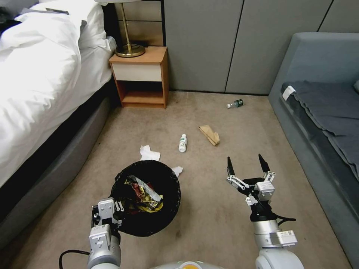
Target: Pick up the trash bin, then pick up the garbage from the floor and place it into the trash bin.
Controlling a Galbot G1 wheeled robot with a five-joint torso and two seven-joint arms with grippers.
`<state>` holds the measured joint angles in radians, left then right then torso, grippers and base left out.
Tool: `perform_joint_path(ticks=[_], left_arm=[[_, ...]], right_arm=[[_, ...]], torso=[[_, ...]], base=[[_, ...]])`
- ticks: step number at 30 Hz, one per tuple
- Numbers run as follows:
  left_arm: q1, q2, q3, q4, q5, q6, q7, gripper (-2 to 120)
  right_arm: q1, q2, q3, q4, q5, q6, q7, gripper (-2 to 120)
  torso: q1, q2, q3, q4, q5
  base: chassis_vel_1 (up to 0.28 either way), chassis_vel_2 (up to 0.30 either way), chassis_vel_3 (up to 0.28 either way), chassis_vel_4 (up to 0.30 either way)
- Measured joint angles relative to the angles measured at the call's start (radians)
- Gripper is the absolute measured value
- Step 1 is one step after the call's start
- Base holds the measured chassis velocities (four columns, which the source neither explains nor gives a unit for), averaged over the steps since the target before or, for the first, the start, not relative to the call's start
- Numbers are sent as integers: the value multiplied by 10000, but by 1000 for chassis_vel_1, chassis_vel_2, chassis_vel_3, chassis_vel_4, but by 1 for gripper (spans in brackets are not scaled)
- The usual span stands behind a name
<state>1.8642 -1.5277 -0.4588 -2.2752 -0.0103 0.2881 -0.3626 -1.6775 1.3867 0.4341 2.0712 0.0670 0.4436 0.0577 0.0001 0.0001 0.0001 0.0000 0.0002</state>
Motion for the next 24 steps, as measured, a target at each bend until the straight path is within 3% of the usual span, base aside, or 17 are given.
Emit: perform_joint_path(ticks=[24], left_arm=[[6,-26,36,-25,35,-14,2,1]], right_arm=[[18,-8,15,12,-3,5,-11,100]], torso=[[1,-1,1,-2,-3]], base=[[-231,231,233,-230]])
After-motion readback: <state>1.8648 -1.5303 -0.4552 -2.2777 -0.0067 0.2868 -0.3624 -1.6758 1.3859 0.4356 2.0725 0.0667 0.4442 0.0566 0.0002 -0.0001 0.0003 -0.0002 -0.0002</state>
